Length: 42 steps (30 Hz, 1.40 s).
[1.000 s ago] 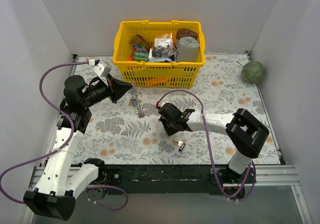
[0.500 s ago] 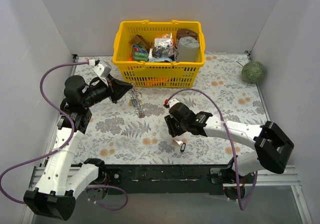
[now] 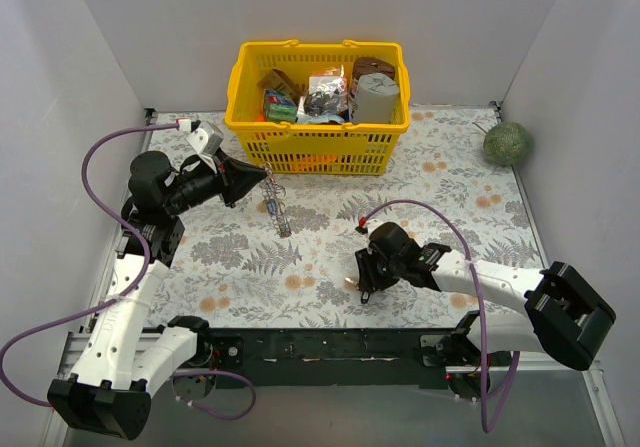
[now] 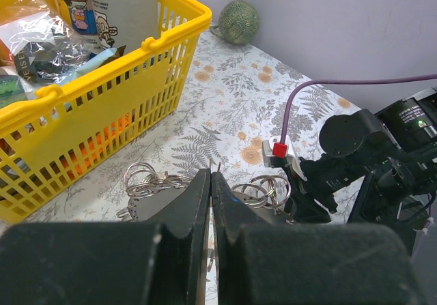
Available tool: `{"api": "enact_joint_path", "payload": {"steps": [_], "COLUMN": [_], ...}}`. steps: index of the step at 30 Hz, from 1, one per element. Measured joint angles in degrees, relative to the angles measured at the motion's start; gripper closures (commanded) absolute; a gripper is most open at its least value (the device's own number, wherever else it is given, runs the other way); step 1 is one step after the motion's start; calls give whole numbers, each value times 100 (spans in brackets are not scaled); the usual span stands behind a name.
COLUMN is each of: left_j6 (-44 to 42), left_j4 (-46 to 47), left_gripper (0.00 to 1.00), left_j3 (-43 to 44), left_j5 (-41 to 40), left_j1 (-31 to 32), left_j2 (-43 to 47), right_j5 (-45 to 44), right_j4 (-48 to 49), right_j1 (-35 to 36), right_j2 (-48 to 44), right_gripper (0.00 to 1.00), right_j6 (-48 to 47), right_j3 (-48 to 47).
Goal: Put the keys on the keyring
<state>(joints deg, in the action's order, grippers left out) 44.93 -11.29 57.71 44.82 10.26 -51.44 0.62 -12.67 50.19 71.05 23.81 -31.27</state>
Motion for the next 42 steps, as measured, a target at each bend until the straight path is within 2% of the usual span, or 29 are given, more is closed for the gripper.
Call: {"api": "enact_joint_path", "payload": {"steps": [4, 6, 10, 11, 17, 32, 42], "left_j6": [20, 35, 50, 50, 52, 52, 101], "left_j4": [20, 22, 31, 39, 61, 74, 184], "left_gripper": [100, 100, 100, 100, 100, 100, 100], "left_j3": [-4, -4, -4, -4, -4, -42, -142], "left_j5": [35, 52, 68, 68, 72, 103, 315], "left_j1": [0, 0, 0, 0, 0, 0, 0], "left_j2": [0, 0, 0, 0, 0, 0, -13], "right_j5": [208, 284, 372, 376, 387, 188, 570], "right_j4": [282, 402, 485, 496, 509, 208, 243], "right_j1": [-11, -22, -26, -26, -26, -35, -181], "right_j2": [2, 7, 26, 24, -81, -442, -940], "right_gripper": [59, 68, 77, 84, 99, 99, 99], "right_j6": [-28, -50, -92, -107, -155, -470, -1311], "right_j3": [63, 118, 214, 216, 225, -55, -667]}}
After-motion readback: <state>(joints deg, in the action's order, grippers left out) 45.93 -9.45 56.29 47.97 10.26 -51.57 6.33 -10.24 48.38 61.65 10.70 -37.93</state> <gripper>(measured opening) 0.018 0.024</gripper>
